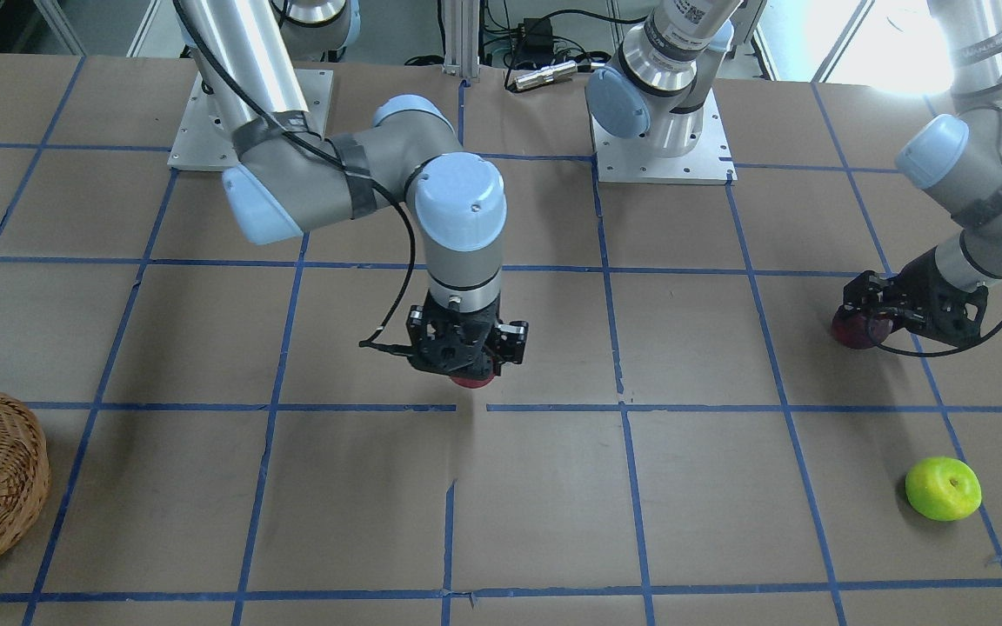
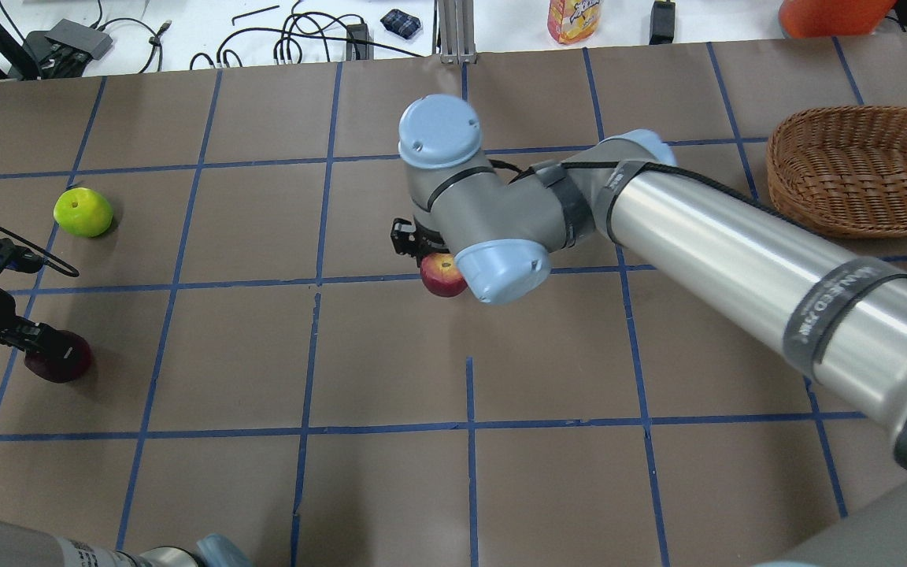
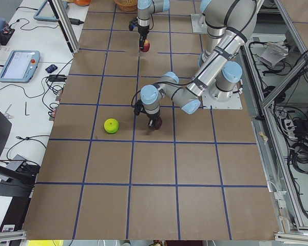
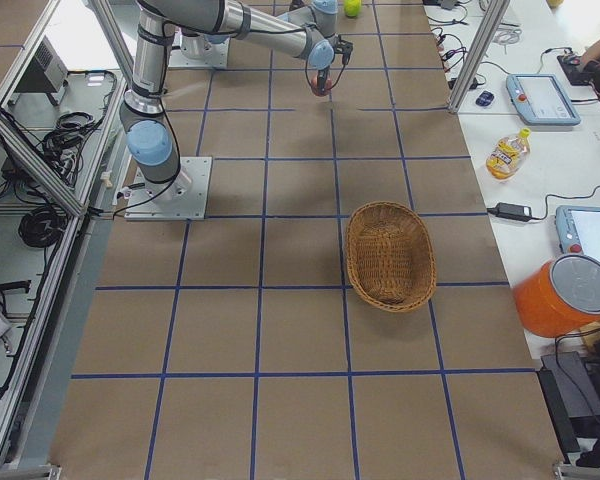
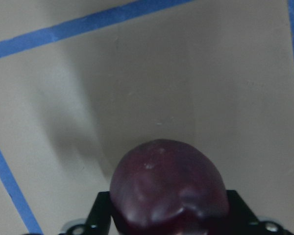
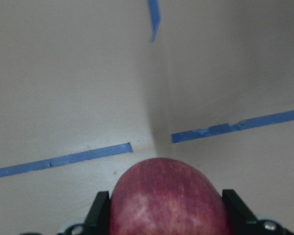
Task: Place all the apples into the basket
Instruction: 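Carry red apple to basket with right while left carries purple apple centerward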
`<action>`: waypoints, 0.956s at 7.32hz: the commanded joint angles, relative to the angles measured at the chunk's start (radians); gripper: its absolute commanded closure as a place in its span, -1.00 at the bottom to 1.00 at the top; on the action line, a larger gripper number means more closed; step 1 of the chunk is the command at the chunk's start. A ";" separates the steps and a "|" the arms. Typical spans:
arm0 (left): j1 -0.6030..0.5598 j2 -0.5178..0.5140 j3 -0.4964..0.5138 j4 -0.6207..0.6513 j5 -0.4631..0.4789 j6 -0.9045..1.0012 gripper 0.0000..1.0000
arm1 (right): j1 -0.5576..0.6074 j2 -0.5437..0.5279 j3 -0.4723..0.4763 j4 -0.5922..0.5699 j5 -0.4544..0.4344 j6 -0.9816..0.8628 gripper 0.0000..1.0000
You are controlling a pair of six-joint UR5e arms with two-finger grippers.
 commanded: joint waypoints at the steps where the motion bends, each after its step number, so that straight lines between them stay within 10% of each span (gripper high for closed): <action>1: -0.034 0.062 0.015 -0.042 0.000 -0.029 1.00 | -0.227 -0.140 -0.008 0.218 -0.010 -0.318 -0.01; 7: -0.796 0.136 0.053 -0.074 -0.247 -0.968 1.00 | -0.901 -0.069 -0.034 0.128 -0.010 -1.035 -0.14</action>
